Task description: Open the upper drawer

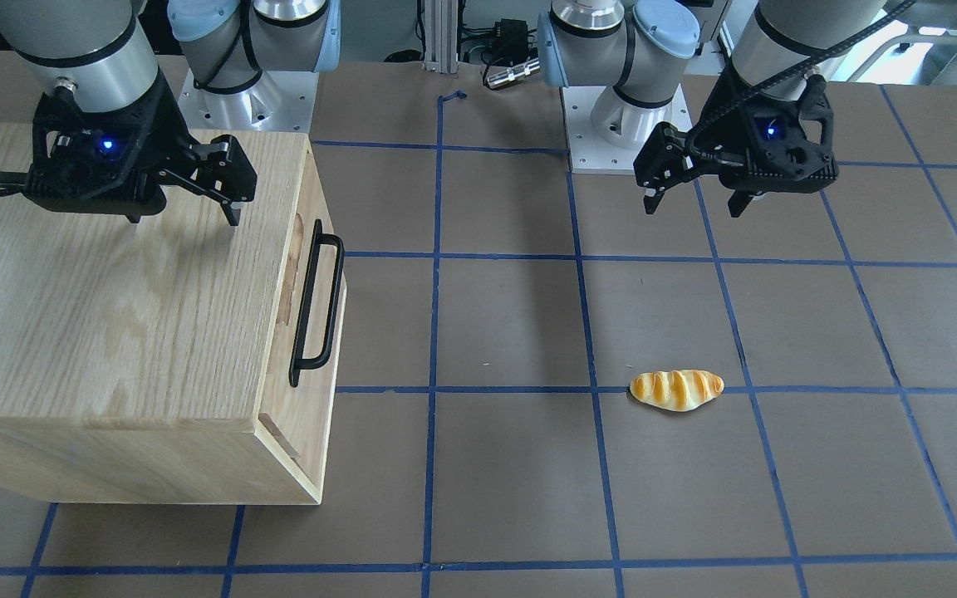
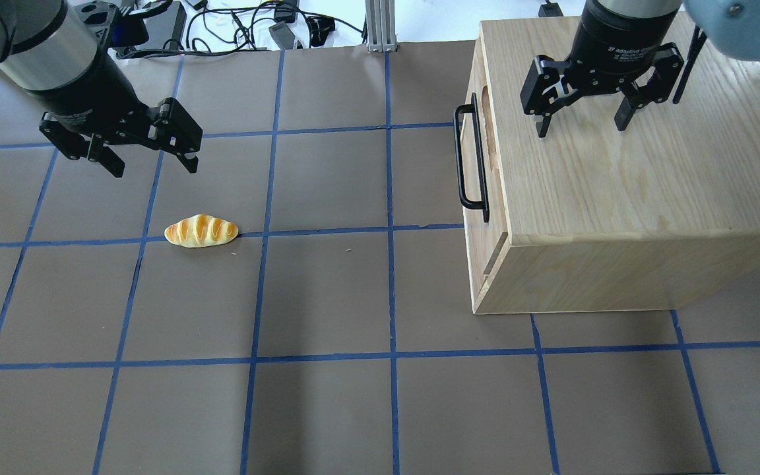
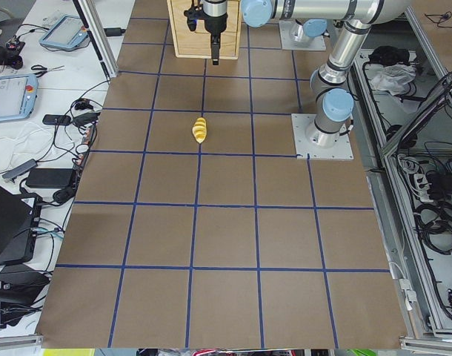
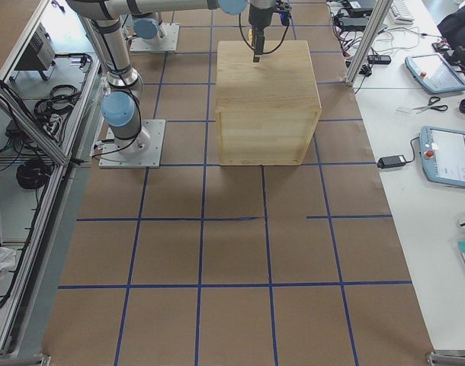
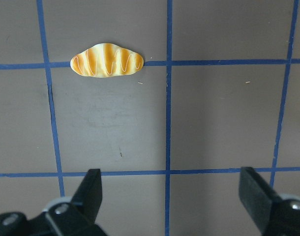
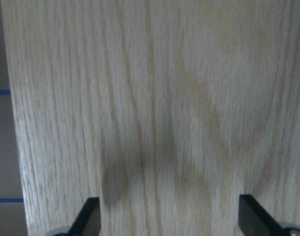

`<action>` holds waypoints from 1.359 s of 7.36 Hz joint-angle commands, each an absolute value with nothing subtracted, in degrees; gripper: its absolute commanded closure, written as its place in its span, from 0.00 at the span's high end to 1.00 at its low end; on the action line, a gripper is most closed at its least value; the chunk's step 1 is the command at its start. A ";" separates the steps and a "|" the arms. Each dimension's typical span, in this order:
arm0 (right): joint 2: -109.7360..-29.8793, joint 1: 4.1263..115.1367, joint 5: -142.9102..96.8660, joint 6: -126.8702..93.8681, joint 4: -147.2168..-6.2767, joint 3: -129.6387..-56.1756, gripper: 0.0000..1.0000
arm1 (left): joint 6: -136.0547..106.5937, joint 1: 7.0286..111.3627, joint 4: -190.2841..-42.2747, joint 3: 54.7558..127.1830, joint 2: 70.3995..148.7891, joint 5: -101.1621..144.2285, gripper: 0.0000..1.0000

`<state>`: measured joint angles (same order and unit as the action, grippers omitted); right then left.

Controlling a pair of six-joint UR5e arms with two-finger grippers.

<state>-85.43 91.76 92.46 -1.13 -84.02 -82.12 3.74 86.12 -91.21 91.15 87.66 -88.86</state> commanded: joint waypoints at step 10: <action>-85.43 91.76 92.46 -1.05 -84.02 -82.09 1.00 | -1.04 88.66 -84.68 89.91 89.73 -81.48 1.00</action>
